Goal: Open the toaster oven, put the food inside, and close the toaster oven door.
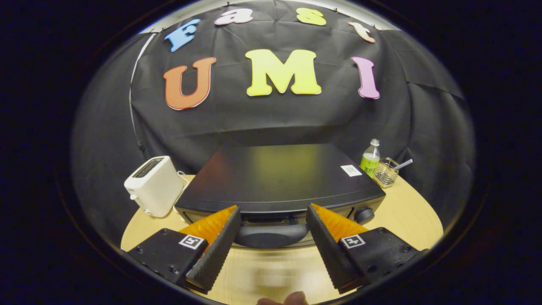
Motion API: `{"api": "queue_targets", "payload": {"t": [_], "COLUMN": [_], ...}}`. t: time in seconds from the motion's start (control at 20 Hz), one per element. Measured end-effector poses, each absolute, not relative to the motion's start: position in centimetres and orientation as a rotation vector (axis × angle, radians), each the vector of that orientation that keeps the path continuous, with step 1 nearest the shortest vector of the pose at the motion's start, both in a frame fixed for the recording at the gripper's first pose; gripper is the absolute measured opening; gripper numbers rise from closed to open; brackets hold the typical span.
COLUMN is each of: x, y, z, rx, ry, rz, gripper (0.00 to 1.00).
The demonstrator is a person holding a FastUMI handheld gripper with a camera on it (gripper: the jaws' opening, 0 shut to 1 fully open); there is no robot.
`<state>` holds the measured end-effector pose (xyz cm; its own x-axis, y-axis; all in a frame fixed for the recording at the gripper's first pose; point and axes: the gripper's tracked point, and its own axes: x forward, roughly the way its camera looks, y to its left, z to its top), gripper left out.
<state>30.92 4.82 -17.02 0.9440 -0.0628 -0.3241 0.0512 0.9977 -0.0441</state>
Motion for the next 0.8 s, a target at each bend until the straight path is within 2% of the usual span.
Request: {"api": "queue_targets", "payload": {"t": [0.4, 0.8], "x": [31.4, 26.2], "y": [4.5, 4.1], "z": [-17.8, -20.8], "rx": [-0.080, -0.062], "ry": [0.310, 0.376], "rz": [-0.049, -0.050], "gripper": [1.00, 1.00]}}
